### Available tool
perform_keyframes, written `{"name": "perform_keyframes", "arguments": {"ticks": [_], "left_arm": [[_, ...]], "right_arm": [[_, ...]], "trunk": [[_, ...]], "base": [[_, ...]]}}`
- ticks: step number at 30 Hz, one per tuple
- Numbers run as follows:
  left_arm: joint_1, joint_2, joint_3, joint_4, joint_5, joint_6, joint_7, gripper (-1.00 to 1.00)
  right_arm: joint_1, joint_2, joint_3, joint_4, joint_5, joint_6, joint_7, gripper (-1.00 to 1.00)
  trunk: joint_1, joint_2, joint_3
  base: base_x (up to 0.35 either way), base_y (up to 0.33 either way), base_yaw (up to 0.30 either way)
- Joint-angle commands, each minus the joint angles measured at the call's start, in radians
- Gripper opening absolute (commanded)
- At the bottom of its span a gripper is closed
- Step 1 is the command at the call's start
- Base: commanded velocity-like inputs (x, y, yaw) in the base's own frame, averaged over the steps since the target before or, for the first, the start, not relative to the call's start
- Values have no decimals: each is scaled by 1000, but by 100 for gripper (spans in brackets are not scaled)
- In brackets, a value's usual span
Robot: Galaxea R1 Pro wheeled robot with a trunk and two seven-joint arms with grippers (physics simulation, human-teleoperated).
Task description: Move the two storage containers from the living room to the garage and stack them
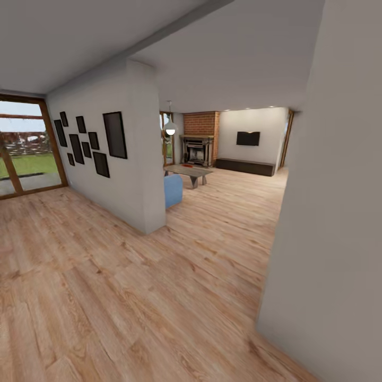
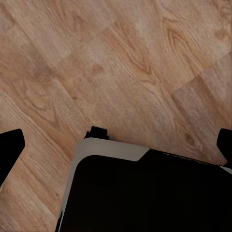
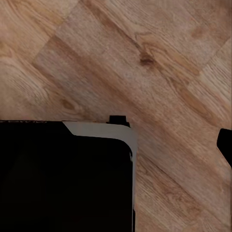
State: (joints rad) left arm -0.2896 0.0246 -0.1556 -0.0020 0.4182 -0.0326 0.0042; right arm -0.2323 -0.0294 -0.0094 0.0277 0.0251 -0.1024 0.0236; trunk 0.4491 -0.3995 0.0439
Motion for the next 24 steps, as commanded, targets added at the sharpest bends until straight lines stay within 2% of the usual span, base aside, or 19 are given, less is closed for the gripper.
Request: {"name": "perform_keyframes", "arguments": {"ticks": [1,24], "left_arm": [[0,0,-9,1,8,-3,0,100],[0,0,-9,1,7,2,0,100]], "right_arm": [[-1,-1,-1,3,2,-6,2,100],[-1,-6,2,3,3,-1,2,100]], "trunk": [[1,-1,0],[1,-1,0]], "base": [[315,0,72],[316,0,4]]}}
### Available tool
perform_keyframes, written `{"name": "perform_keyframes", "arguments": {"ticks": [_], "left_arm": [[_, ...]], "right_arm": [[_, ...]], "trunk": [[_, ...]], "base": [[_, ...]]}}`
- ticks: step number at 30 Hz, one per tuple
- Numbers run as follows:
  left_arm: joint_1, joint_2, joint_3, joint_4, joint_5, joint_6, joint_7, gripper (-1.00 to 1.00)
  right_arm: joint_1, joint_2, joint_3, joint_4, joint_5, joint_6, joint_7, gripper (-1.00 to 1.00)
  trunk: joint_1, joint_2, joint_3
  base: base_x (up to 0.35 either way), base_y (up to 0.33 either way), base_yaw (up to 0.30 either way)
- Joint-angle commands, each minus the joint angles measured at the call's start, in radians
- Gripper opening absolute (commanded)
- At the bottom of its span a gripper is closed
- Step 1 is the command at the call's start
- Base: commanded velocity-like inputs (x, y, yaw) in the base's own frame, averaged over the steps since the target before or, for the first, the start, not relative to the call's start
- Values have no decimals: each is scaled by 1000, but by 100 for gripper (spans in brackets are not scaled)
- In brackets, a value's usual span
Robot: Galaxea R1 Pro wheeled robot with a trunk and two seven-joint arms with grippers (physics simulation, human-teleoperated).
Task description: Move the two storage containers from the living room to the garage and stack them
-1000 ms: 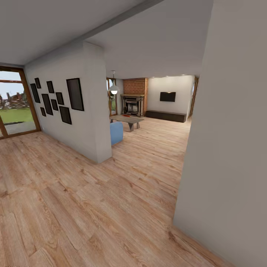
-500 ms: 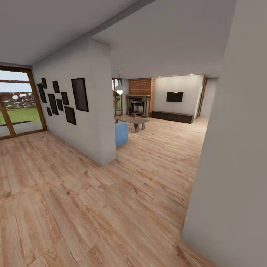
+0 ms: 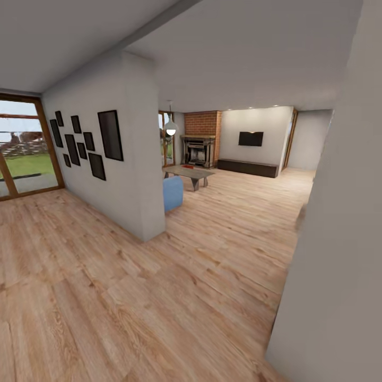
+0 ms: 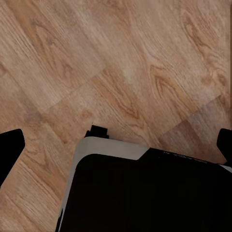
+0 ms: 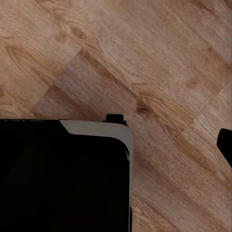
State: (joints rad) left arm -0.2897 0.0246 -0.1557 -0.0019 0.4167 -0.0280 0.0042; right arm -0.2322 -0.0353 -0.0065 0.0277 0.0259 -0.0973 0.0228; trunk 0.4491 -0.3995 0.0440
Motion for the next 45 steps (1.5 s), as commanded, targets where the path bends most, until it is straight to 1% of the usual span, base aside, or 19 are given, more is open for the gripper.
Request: {"name": "perform_keyframes", "arguments": {"ticks": [1,10,11,12,13,14,15,19,23,45], "left_arm": [[0,0,-8,1,8,-3,0,100],[0,-5,-8,2,4,4,0,100],[0,-6,-8,2,-12,30,0,100],[1,-6,-8,2,-23,42,0,100],[3,-6,-8,2,-36,49,0,100],[10,-7,-8,2,-59,54,0,100],[13,-7,-8,2,-75,56,0,100],[17,-8,-8,2,-101,55,0,100],[18,-7,-8,2,-108,53,0,100],[18,-6,-8,1,-108,51,0,100]], "right_arm": [[-1,0,-2,3,2,-6,2,100],[-1,-1,-3,3,0,-11,3,100],[-1,-1,-3,3,1,-11,2,100],[-1,-1,-3,3,1,-11,2,100],[-1,-1,-3,3,1,-12,2,100],[-1,-1,-3,3,2,-12,2,100],[-1,-1,-3,3,2,-12,2,100],[-1,-2,-3,3,2,-12,2,100],[-1,-3,-3,3,2,-12,2,100],[-1,-6,-1,3,3,-10,3,100]], "trunk": [[1,-1,0],[1,-1,0],[1,-1,0],[1,-1,0],[1,-1,0],[1,-1,0],[1,-1,0],[1,-1,0],[1,-1,0],[1,-1,0]], "base": [[316,0,0],[316,0,0],[316,0,0],[316,0,0],[316,0,0],[316,0,0],[316,0,0],[316,0,0],[316,0,0],[316,0,0]]}}
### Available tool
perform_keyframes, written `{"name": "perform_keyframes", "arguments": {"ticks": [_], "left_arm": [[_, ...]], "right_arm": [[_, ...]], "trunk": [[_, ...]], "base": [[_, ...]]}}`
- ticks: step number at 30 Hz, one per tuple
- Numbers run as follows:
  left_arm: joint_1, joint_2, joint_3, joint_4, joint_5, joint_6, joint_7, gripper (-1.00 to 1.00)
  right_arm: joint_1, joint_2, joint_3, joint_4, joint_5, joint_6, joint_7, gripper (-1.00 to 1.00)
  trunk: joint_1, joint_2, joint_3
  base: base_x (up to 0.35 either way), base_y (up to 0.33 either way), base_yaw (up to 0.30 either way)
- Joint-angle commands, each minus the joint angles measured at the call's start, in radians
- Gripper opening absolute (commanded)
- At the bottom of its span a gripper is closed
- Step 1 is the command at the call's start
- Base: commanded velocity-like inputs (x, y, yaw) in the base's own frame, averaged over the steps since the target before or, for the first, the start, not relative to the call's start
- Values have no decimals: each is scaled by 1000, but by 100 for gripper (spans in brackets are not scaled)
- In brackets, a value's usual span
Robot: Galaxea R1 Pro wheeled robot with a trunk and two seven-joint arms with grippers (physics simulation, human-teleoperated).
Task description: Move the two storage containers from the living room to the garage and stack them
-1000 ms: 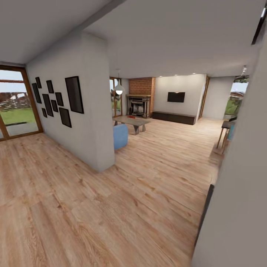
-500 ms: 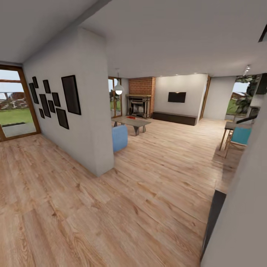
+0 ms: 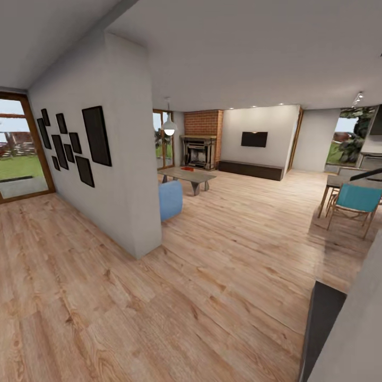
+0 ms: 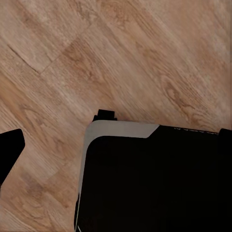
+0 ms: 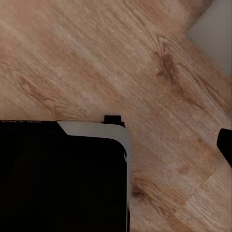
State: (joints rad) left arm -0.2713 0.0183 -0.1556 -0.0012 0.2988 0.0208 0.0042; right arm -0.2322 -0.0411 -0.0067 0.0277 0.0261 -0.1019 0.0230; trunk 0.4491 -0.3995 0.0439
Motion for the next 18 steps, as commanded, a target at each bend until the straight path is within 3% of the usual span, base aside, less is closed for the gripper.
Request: {"name": "perform_keyframes", "arguments": {"ticks": [1,18], "left_arm": [[0,0,-8,0,10,2,0,100],[0,0,-8,0,10,1,0,100]], "right_arm": [[-1,0,-1,3,3,-6,2,100],[-1,1,-1,3,5,-8,2,100]], "trunk": [[1,-1,0],[1,-1,0]], "base": [[316,0,0],[316,0,0]]}}
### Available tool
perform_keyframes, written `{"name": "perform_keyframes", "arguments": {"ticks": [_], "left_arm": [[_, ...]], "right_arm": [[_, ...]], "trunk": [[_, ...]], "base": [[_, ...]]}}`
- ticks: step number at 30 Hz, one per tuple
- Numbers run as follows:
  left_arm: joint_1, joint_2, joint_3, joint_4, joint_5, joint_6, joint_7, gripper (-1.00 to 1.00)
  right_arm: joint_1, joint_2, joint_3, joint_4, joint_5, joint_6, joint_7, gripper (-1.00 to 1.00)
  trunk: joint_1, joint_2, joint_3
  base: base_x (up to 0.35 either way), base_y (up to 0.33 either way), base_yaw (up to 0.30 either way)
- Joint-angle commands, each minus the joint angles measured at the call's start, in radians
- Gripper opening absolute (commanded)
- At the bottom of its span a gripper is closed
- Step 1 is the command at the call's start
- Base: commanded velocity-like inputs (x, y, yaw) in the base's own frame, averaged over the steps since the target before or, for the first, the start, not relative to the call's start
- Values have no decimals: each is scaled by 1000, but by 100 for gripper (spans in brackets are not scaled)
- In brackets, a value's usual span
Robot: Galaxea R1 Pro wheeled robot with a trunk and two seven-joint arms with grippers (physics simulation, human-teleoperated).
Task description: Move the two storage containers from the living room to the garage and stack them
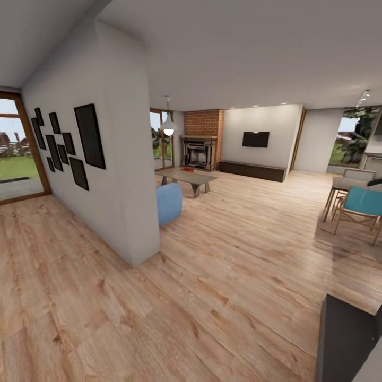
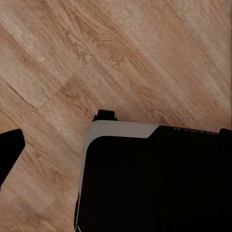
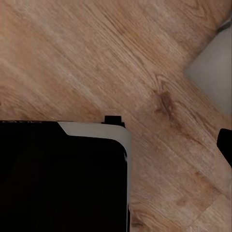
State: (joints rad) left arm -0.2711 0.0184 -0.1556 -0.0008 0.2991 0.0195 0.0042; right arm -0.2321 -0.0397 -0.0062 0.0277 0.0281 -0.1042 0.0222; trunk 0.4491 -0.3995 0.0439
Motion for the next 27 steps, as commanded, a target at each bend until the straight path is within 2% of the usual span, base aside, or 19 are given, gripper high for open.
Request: {"name": "perform_keyframes", "arguments": {"ticks": [1,16,27], "left_arm": [[0,0,-8,0,9,2,0,100],[0,0,-8,0,9,2,0,100],[0,0,-8,0,10,2,0,100]], "right_arm": [[-1,0,-1,3,3,-6,2,100],[-1,0,-8,3,-5,-7,2,100],[-1,1,-3,3,1,-5,4,100]], "trunk": [[1,-1,0],[1,-1,0],[1,-1,0]], "base": [[316,0,0],[316,0,-6],[316,0,-216]]}}
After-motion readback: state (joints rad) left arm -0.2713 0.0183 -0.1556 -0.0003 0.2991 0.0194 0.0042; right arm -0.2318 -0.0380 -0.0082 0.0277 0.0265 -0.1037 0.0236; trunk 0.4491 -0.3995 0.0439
